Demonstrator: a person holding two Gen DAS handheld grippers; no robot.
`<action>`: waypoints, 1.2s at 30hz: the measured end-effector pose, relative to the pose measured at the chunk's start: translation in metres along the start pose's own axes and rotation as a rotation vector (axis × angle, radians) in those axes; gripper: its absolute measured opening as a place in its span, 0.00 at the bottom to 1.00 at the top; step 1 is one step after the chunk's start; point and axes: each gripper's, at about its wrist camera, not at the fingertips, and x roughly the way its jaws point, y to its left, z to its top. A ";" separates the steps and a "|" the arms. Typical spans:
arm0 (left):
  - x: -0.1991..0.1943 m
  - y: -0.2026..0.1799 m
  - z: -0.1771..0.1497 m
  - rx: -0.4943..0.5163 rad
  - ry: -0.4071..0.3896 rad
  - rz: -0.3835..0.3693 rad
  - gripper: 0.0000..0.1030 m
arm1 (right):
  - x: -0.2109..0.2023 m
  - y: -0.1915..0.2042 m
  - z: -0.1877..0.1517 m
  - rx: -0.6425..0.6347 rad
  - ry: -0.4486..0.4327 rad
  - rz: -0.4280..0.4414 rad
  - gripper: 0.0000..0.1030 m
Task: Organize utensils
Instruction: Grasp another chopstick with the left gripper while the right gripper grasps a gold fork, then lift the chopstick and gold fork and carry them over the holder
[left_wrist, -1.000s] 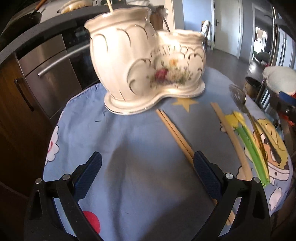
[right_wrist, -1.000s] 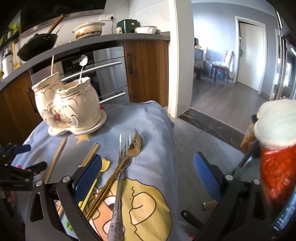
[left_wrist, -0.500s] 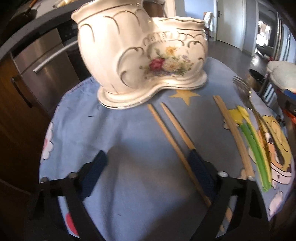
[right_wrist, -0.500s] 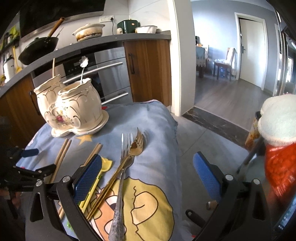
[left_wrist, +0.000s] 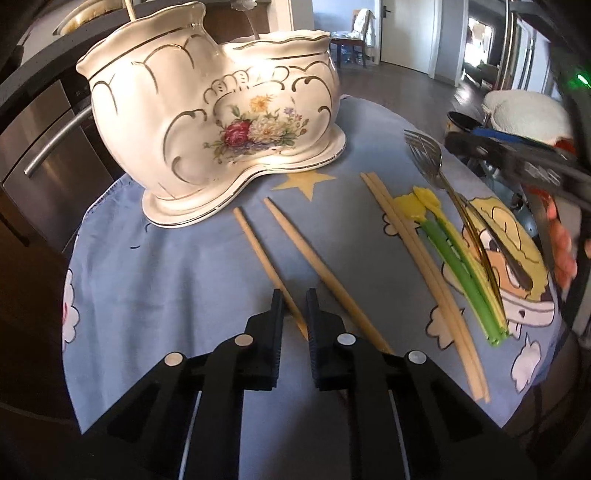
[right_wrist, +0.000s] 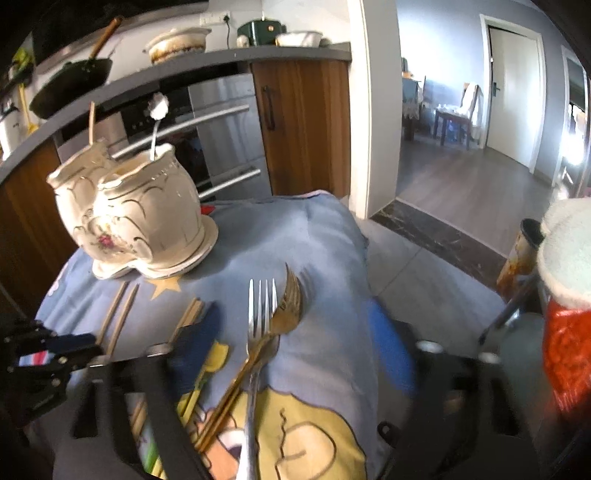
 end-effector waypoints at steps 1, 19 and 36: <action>-0.001 0.004 0.000 0.003 0.003 0.004 0.07 | 0.005 0.001 0.002 0.005 0.015 0.009 0.53; -0.003 0.025 -0.006 -0.032 0.012 0.013 0.05 | 0.034 -0.007 0.016 0.107 0.186 0.047 0.14; -0.041 0.046 -0.017 -0.044 -0.107 -0.019 0.05 | -0.059 0.008 0.023 0.073 -0.056 0.174 0.03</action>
